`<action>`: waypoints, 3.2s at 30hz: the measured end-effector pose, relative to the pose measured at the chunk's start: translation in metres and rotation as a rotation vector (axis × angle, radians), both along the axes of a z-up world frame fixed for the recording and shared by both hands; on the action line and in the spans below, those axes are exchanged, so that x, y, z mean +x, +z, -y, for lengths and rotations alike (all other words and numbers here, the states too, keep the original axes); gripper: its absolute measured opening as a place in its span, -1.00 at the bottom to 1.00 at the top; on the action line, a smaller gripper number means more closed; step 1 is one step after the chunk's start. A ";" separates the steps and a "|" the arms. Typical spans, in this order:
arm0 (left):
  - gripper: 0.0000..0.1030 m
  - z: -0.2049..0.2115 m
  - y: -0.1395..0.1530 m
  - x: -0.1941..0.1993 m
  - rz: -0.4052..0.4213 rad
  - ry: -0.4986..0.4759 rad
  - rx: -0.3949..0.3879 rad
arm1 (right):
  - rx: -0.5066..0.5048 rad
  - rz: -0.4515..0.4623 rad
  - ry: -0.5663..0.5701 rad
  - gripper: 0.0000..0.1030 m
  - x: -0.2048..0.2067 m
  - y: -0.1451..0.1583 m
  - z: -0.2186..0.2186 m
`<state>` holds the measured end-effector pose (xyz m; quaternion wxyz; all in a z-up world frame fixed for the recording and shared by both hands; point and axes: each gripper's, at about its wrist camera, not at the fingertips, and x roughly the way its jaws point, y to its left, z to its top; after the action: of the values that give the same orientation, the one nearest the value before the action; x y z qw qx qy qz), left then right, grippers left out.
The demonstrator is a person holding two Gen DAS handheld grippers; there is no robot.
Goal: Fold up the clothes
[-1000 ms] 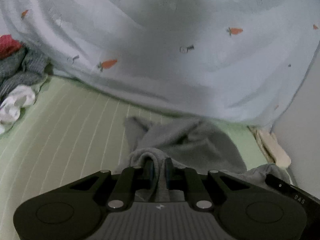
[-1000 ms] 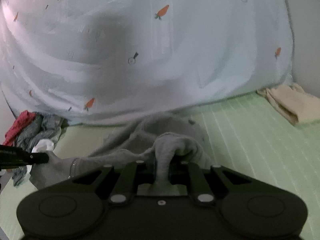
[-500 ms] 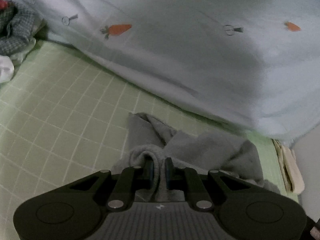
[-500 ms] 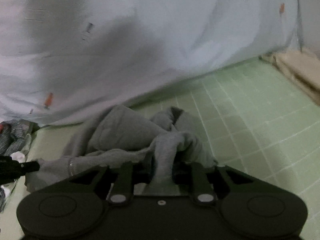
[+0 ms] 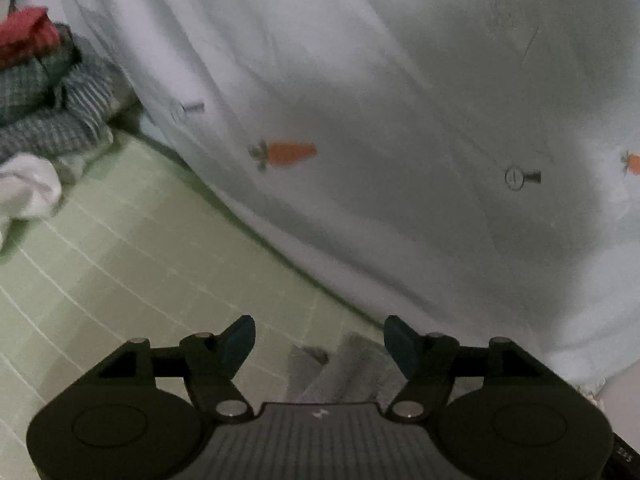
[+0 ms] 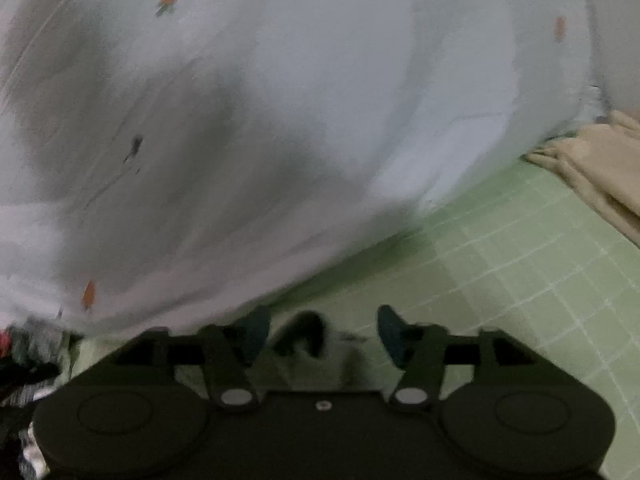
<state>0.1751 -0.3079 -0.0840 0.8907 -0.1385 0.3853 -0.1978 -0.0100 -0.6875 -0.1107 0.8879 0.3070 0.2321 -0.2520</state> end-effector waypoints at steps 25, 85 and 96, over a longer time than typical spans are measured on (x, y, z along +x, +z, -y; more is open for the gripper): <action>0.95 0.040 -0.090 -0.024 -0.206 -0.325 0.235 | 0.111 -0.227 0.164 1.00 0.015 -0.071 -0.029; -0.27 0.099 -0.046 -0.324 -0.167 -0.711 0.014 | 0.347 0.125 -0.026 0.04 -0.311 -0.020 -0.102; -0.27 0.219 -0.010 -0.358 -0.104 -0.674 -0.068 | 0.302 0.227 0.056 0.04 -0.371 0.016 0.037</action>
<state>-0.1825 -0.5268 -0.0941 0.7492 -0.0430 0.4474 -0.4865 -0.3806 -0.7249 -0.0943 0.8588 0.4568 0.1741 -0.1534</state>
